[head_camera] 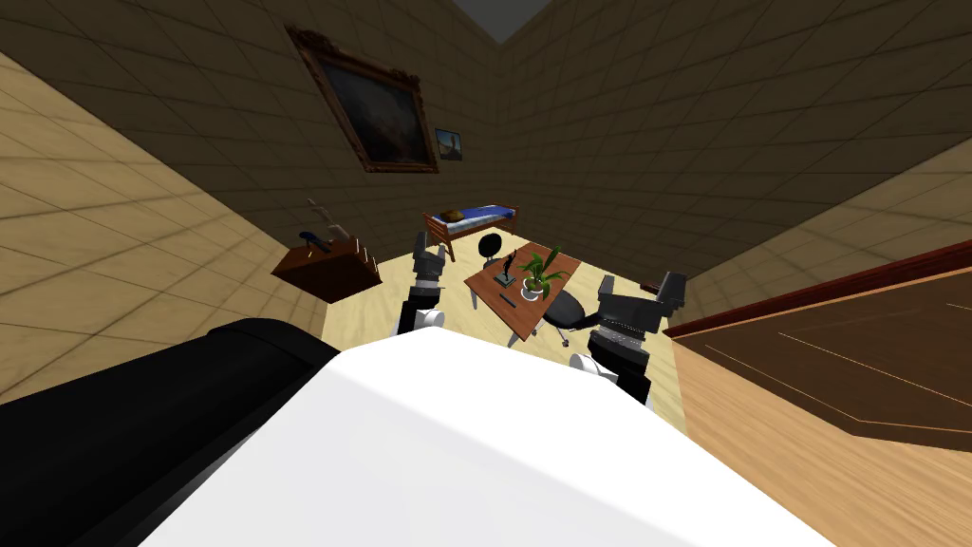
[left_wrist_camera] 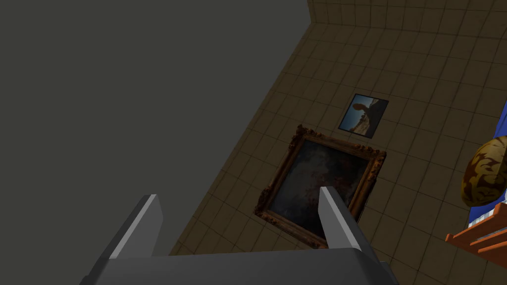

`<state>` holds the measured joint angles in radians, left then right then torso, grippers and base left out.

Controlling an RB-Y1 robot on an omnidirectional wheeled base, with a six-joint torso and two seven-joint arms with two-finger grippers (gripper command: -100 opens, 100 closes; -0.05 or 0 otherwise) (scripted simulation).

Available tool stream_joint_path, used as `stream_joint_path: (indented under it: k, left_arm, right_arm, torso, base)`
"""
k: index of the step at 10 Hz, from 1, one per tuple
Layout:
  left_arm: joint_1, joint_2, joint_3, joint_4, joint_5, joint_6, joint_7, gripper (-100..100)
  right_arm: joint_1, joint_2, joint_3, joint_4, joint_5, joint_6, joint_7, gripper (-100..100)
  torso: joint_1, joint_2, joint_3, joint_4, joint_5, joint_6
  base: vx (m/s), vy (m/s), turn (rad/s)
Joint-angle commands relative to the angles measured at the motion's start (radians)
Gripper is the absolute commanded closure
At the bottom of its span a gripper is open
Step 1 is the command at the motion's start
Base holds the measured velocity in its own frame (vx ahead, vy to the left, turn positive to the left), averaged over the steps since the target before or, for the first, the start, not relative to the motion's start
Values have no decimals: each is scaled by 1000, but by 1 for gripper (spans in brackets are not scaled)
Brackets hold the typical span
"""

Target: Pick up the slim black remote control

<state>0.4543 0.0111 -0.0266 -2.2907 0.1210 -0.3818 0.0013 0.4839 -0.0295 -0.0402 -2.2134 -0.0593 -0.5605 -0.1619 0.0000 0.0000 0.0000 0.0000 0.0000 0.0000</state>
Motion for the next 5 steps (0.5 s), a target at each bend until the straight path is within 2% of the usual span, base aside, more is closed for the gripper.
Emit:
stream_joint_path:
  k: [1, 4, 5]
  left_arm:
    - [0, 0, 0, 0, 0, 0, 0, 0]
    - [0, 0, 0, 0, 0, 0, 0, 0]
    - [0, 0, 0, 0, 0, 0, 0, 0]
  right_arm:
    - [-11, -29, -4, 43, 22, 6, 13, -100]
    - [-31, -64, -8, 114, 61, 17, 36, -100]
    - [-31, -64, -8, 119, 61, 17, 36, -100]
  torso:
    - [0, 0, 0, 0, 0, 0]
    - [1, 4, 2, 1, 0, 0]
    - [1, 4, 2, 1, 0, 0]
  base:
    - [-34, 17, 106]
    - [-60, 24, 111]
    - [-30, 13, 30]
